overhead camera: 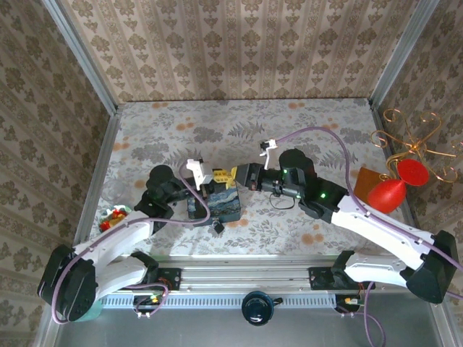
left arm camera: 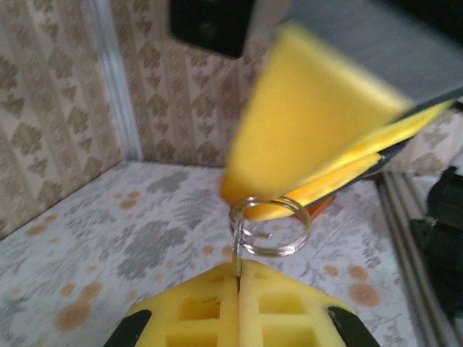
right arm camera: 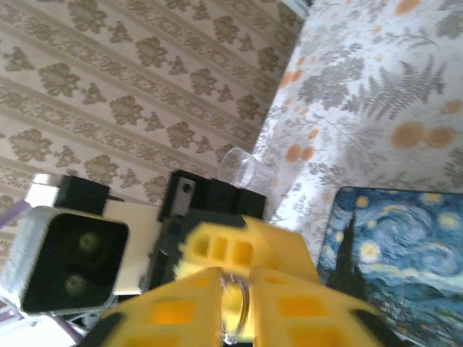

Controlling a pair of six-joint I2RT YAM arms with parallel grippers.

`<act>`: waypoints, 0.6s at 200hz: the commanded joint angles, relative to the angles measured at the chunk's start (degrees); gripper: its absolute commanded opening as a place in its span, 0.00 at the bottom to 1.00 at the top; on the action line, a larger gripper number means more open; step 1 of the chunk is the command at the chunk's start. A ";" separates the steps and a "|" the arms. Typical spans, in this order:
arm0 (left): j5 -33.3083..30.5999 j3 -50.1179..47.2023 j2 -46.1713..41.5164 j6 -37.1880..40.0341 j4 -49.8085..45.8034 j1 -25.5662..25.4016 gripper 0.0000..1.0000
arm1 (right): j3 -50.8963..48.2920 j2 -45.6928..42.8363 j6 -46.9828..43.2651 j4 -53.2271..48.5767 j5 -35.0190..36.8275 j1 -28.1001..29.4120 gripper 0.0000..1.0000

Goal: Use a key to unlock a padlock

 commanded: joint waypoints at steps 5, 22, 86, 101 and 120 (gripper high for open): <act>-9.09 5.86 -0.88 6.17 -14.49 -0.48 0.00 | -0.85 -3.69 -5.97 -8.48 4.79 -3.43 0.40; -16.48 9.23 0.00 9.98 -23.06 -1.34 0.00 | -1.24 -5.29 -11.78 -10.00 6.62 -4.69 0.48; -26.74 26.65 9.85 23.22 -52.84 -6.74 0.00 | -13.49 -11.55 -42.29 3.90 10.98 -2.61 0.58; -25.91 28.30 10.61 25.16 -56.26 -8.13 0.00 | -13.76 -11.69 -46.45 3.87 8.86 -2.12 0.58; -23.72 29.54 11.15 27.36 -60.14 -10.16 0.00 | -14.73 -11.69 -49.98 5.23 3.76 -2.00 0.57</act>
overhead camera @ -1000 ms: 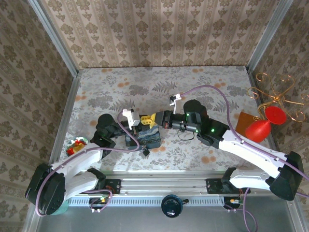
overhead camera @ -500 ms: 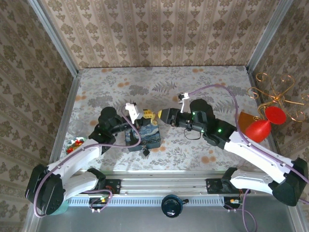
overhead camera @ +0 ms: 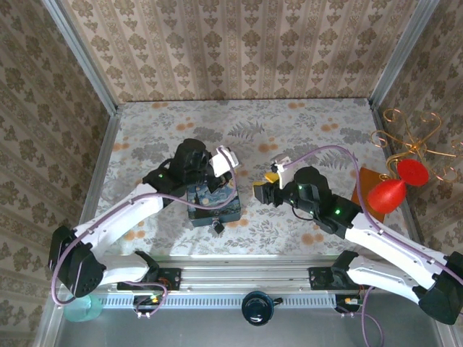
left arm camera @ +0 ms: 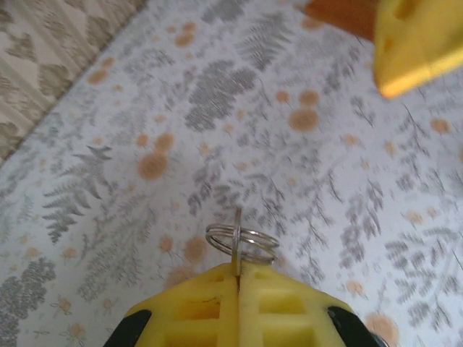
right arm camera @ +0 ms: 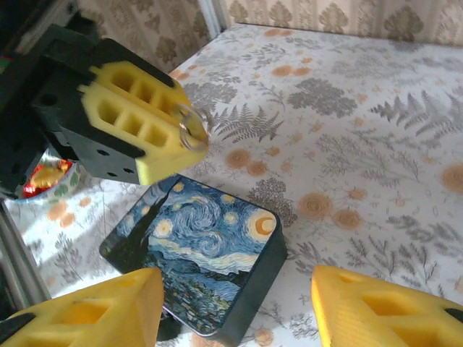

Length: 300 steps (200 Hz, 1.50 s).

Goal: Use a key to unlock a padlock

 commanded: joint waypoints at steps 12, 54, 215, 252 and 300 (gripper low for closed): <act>2.47 3.38 0.62 6.88 -11.86 -3.55 0.00 | -1.18 -0.78 -12.52 6.99 -8.64 0.50 0.56; 6.02 3.62 0.38 8.38 -14.08 -5.64 0.00 | -3.18 -0.12 -17.79 7.67 -17.14 0.44 0.51; 10.72 3.91 -0.78 10.48 -16.74 -8.05 0.00 | -5.18 2.82 -19.11 9.08 -21.24 0.44 0.28; 10.36 4.14 -0.86 10.75 -17.12 -8.18 0.00 | -5.28 2.54 -19.41 7.94 -20.15 0.48 0.27; 10.36 4.09 -0.86 10.91 -17.10 -8.30 0.00 | -5.42 2.05 -19.89 6.78 -19.38 0.44 0.18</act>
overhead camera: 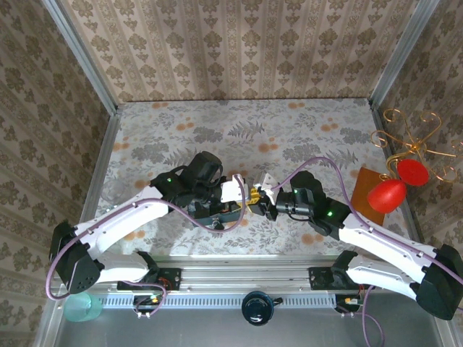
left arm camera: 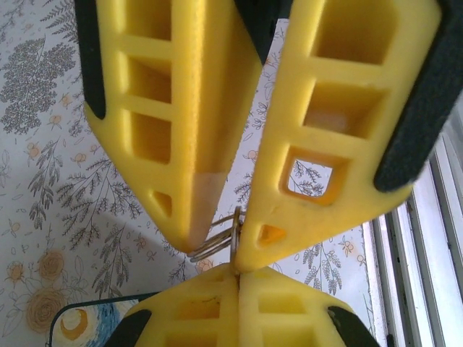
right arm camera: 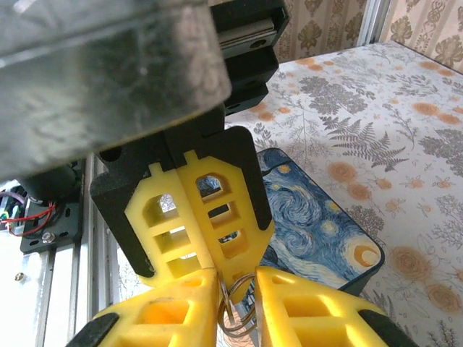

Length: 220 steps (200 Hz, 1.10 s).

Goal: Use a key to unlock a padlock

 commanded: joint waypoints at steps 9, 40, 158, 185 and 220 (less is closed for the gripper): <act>1.34 2.01 -1.30 1.55 -1.38 -0.42 0.00 | -0.47 -0.64 -1.17 -1.69 0.82 0.14 0.16; 0.96 1.87 -1.39 1.63 -1.35 -0.40 0.00 | -0.12 -1.11 -1.06 -2.49 0.97 0.14 0.00; -3.72 -18.30 -20.18 -26.61 38.53 9.98 0.40 | -4.66 -3.18 26.35 19.89 15.60 0.10 0.00; -5.07 -23.93 -20.86 -45.16 54.10 13.18 0.42 | -6.42 -1.05 36.87 29.32 20.80 0.32 0.00; -5.09 -25.99 -17.23 -65.69 63.21 14.42 0.42 | -6.17 0.81 44.20 33.71 28.23 2.91 0.00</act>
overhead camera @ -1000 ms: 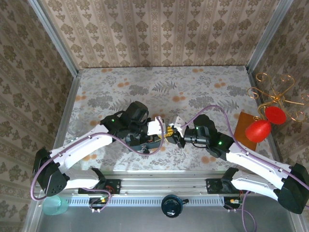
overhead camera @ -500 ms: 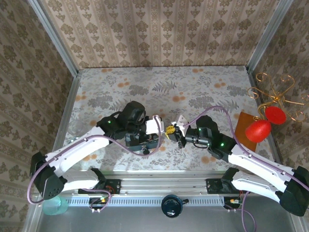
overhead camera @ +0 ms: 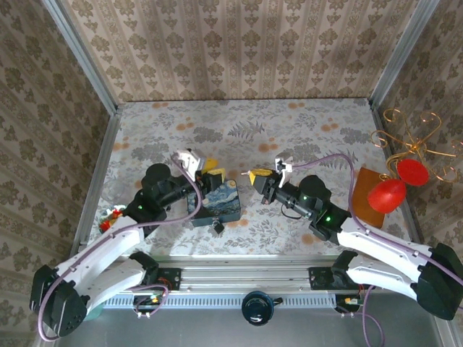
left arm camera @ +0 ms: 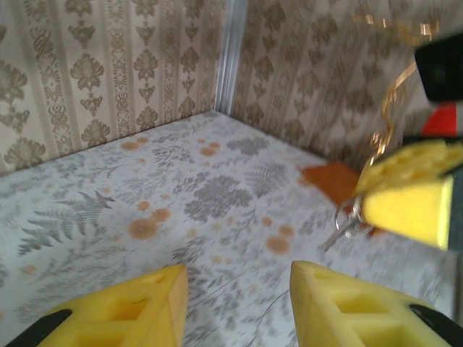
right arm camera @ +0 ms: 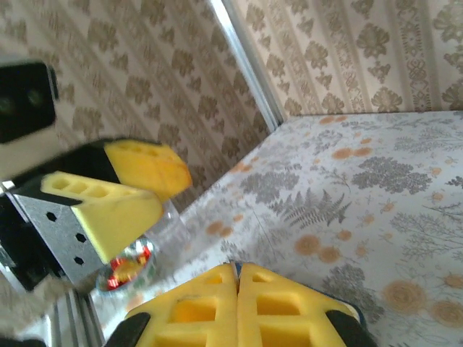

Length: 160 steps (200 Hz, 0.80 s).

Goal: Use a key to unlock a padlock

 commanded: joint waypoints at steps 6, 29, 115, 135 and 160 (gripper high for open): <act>-0.24 -1.43 2.34 -23.37 15.96 0.39 0.42 | -0.63 1.43 11.82 9.41 9.07 1.90 0.00; -1.28 -5.57 5.70 -34.88 30.49 0.05 0.42 | -1.58 3.67 19.69 12.21 12.97 2.94 0.00; -7.81 -5.43 12.71 -45.00 41.46 -6.76 0.48 | -1.88 7.11 30.26 19.79 18.97 6.13 0.00; -9.38 -5.28 13.20 -45.77 41.18 -7.87 0.49 | -1.73 6.83 30.69 20.60 19.18 6.34 0.00; -11.49 -5.09 12.92 -46.19 38.00 -9.04 0.51 | -1.43 7.14 31.38 21.85 18.80 6.62 0.00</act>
